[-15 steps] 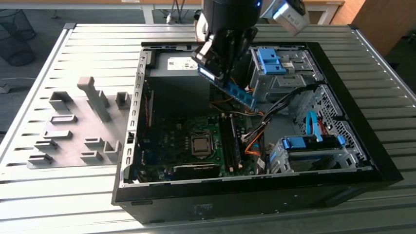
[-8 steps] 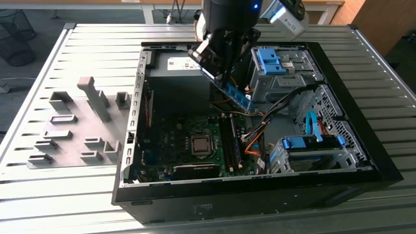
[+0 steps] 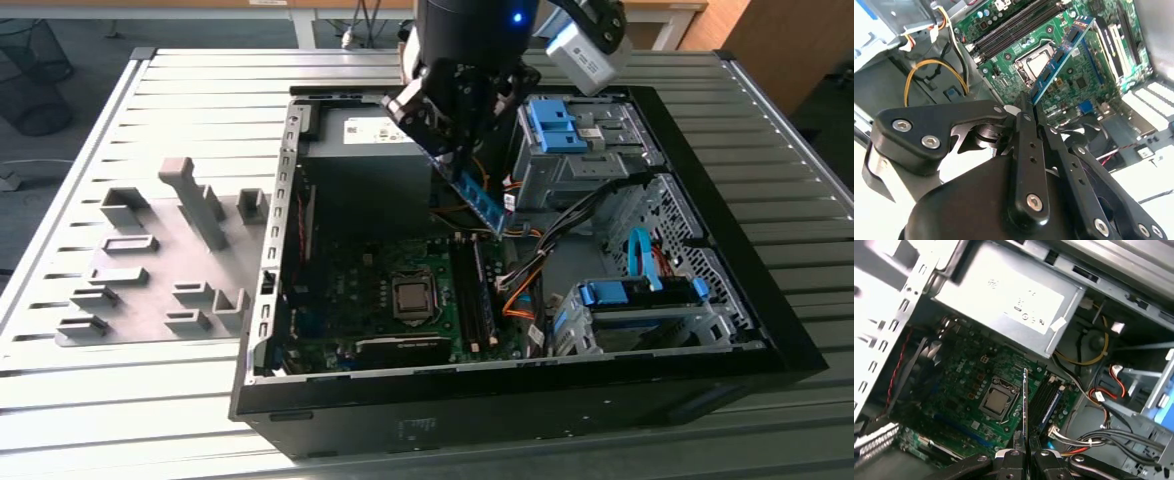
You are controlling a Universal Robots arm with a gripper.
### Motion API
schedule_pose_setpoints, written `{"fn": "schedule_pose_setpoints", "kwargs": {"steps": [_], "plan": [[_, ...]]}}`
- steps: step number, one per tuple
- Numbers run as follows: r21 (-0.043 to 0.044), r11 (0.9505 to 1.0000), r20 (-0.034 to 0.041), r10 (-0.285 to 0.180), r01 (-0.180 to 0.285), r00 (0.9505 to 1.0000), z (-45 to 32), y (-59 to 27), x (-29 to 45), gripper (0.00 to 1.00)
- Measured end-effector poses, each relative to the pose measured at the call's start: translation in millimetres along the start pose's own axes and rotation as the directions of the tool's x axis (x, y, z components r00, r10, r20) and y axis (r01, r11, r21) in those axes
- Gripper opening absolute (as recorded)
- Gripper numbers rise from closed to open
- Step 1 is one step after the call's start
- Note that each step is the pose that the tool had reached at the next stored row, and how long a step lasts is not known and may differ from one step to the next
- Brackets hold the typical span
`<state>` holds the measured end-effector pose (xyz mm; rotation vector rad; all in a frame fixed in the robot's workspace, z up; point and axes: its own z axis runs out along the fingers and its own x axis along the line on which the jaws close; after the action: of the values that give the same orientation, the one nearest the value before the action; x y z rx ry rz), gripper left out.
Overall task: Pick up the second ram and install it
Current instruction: 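Insert the second ram into the second slot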
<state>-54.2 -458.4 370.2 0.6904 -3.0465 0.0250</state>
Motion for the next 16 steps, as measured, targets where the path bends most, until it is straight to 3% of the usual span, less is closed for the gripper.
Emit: {"fn": "schedule_pose_setpoints", "kwargs": {"steps": [4, 9, 13, 16], "plan": [[-0.0012, 0.9973, -0.0010, 0.074, -0.074, 0.9973, 0.8, 0.0, 0.0, 0.14], [-0.0024, 0.9870, -0.0024, 0.161, -0.161, 0.9870, 1.6, 0.0, 0.0, 0.14], [-0.0030, 0.9738, -0.0037, 0.227, -0.227, 0.9738, 2.0, 0.0, 0.0, 0.14], [-0.0035, 0.9602, -0.0046, 0.279, -0.279, 0.9602, 2.5, 0.0, 0.0, 0.14]]}}
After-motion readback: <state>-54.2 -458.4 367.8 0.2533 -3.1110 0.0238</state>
